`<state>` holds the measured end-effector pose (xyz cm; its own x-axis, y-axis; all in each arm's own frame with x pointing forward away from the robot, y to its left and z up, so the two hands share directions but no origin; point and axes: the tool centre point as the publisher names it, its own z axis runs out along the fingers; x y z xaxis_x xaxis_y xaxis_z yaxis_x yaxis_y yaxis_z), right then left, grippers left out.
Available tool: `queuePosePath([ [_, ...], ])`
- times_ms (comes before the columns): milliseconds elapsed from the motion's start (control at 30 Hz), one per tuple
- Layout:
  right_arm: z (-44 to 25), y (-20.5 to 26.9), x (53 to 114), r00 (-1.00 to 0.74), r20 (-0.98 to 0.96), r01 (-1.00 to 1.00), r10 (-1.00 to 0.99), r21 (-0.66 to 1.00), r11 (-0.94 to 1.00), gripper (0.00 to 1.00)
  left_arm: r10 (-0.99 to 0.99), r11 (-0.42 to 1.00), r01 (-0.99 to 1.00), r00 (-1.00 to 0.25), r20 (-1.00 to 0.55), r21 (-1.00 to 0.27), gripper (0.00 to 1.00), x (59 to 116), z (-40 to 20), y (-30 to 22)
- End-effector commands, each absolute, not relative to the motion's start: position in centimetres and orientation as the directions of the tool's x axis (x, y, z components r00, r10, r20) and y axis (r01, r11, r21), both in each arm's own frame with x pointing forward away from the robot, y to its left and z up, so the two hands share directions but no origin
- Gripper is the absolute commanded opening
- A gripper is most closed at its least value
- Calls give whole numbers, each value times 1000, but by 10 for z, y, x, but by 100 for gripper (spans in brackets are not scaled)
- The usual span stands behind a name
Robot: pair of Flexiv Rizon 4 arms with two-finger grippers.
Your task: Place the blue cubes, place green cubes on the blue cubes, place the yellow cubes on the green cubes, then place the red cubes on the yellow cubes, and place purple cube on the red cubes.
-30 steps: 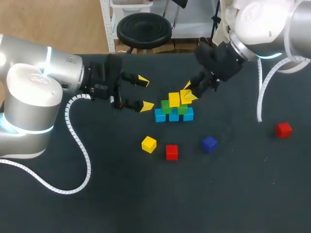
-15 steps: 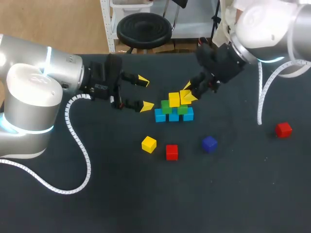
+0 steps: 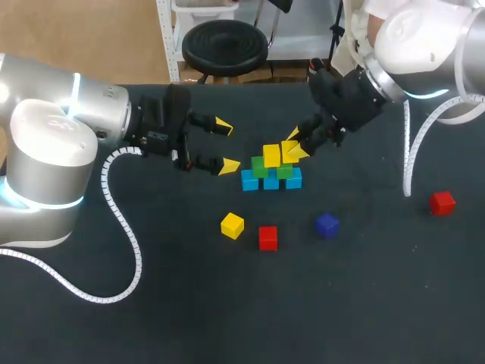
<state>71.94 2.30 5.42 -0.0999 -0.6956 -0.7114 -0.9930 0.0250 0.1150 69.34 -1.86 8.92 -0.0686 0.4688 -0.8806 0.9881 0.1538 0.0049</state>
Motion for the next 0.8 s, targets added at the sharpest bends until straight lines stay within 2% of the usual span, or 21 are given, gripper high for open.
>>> queuePosePath([
  [33, 54, 22, 718, -97, -715, -993, -693, 113, 23, 0, 465, 154, 988, -65, -883, 8, 100, 693, 88, -18],
  [800, 55, 25, 717, -89, -716, -993, -693, 117, 6, 0, 465, 154, 988, -65, -883, 8, 100, 693, 88, -18],
])
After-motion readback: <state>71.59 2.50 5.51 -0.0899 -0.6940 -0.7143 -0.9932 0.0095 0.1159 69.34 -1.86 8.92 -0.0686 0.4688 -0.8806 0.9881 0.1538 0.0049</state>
